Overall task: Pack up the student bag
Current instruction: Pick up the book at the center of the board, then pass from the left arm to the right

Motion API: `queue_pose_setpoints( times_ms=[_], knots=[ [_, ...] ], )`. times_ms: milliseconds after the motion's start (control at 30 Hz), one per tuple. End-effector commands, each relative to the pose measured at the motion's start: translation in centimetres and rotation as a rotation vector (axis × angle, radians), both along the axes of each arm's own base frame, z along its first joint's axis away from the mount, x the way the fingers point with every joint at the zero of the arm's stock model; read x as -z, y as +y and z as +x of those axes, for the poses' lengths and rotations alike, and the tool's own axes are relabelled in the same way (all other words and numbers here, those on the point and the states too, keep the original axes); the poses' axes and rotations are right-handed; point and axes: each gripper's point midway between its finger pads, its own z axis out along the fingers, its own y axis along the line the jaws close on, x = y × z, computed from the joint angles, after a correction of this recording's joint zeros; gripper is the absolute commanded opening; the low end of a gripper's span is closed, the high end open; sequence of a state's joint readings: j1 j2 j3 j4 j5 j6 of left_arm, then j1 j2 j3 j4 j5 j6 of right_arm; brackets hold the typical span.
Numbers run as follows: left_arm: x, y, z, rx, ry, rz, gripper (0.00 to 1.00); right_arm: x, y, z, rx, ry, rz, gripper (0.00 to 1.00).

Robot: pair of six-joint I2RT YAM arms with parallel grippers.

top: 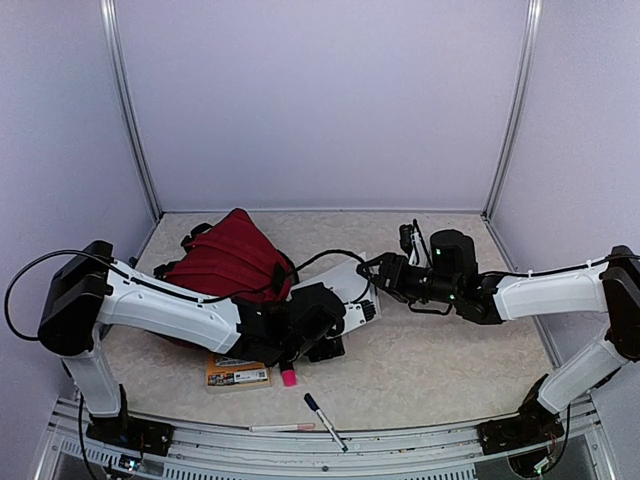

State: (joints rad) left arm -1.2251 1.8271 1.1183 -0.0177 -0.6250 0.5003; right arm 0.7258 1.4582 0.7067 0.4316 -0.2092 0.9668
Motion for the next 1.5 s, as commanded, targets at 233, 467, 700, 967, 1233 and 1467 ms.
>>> queue_pose_setpoints(
  times_ms=[233, 467, 700, 967, 1233, 1467],
  knots=[
    [3.6, 1.0, 0.6, 0.008, -0.04, 0.04, 0.99, -0.5, 1.9, -1.4, -0.082, 0.062, 0.059, 0.76],
    [1.0, 1.6, 1.6, -0.075, -0.18, -0.089, 0.93, -0.9, 2.2, -0.9, -0.081, 0.061, 0.063, 0.76],
    [0.0, 1.8, 0.8, -0.07, -0.194, -0.147, 0.57, -0.2, 1.2, -0.6, -0.046, 0.089, -0.073, 0.76],
    [-0.2, 1.9, 1.1, -0.086, -0.178, -0.181, 0.4, -1.7, -2.0, -0.4, 0.055, 0.075, -0.244, 0.84],
    [-0.2, 2.0, 1.1, -0.089, -0.176, -0.192, 0.38, 1.4, -4.5, -2.0, 0.08, 0.2, -0.154, 1.0],
    [-0.2, 2.0, 1.1, -0.083, -0.179, -0.184, 0.38, 1.1, -0.1, -0.6, -0.075, 0.209, -0.065, 1.0]
  ],
)
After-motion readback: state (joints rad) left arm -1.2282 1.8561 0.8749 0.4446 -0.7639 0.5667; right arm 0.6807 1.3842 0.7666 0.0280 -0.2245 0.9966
